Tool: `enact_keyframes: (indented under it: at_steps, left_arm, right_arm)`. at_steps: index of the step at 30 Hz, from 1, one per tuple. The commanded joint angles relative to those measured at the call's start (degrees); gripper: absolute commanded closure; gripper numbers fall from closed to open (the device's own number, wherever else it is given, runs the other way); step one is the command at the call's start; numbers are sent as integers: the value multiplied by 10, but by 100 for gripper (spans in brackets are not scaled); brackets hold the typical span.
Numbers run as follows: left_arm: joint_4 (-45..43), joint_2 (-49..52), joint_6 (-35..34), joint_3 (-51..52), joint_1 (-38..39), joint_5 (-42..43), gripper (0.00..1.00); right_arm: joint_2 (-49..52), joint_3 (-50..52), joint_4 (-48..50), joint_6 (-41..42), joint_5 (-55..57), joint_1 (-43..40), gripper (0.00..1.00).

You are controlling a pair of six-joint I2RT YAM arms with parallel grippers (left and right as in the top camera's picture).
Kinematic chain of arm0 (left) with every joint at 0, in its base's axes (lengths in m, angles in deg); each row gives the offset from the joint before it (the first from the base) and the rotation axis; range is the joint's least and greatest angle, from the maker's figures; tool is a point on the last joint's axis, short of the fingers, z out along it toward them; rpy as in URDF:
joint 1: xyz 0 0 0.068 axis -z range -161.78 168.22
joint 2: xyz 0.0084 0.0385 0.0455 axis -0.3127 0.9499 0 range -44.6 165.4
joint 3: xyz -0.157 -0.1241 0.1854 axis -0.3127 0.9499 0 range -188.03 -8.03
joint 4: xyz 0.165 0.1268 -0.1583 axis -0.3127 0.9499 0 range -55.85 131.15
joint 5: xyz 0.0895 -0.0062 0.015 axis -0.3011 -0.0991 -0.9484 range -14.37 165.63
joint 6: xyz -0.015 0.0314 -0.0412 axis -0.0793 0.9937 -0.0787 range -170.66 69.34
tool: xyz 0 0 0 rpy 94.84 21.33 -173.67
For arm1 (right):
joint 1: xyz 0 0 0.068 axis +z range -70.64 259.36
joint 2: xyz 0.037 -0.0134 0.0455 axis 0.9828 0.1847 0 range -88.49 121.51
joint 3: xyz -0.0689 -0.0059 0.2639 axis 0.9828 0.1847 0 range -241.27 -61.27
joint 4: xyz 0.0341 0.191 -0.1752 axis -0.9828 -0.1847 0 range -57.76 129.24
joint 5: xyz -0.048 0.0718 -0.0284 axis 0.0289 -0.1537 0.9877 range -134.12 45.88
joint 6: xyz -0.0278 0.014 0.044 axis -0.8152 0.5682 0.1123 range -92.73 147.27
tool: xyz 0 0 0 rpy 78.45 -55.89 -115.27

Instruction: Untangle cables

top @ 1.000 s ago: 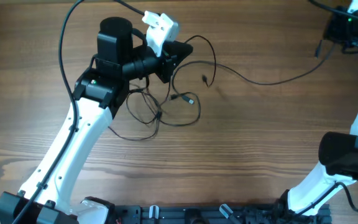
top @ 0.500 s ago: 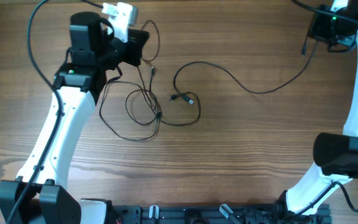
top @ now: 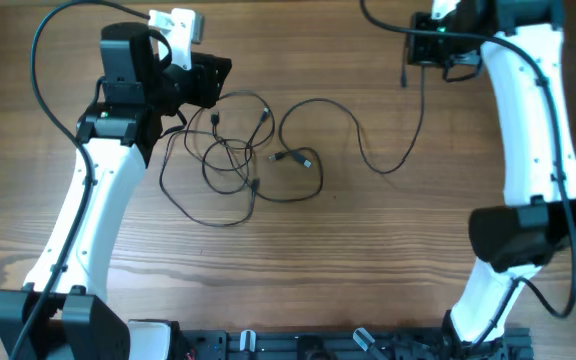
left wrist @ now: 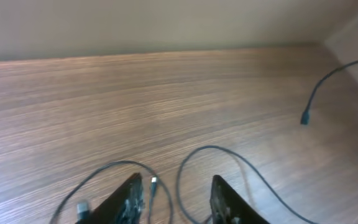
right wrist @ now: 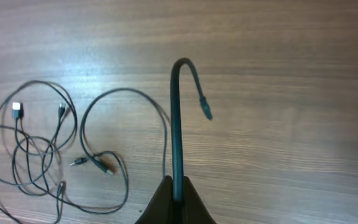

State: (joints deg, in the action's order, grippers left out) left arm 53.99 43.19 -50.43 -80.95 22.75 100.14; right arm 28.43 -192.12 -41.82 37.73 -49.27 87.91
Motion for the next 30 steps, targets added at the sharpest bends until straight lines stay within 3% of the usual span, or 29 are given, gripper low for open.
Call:
enact_keyframes:
  at_steps: [1, 6, 12, 26, 28, 30]
  left_arm:
    - [9, 12, -7, -3, -3, -70, 53]
    - [11, 12, -14, -3, -7, -71, 46]
    - [21, 12, -112, -3, -60, -85, 46]
    - [57, 12, -111, -3, -76, -36, 49]
    - [62, 12, -111, -3, -76, -30, 49]
    - [71, 12, -111, -3, -76, -29, 49]
  right_arm:
    - [34, 1, 5, 17, -10, 28, 95]
    - [74, 1, 23, 49, -9, 61, 96]
    - [116, 1, 48, 70, -9, 90, 93]
    - [191, 4, 95, 76, -9, 101, 83]
    - [201, 7, 106, 75, -10, 103, 74]
    - [213, 14, 122, 53, -12, 104, 59]
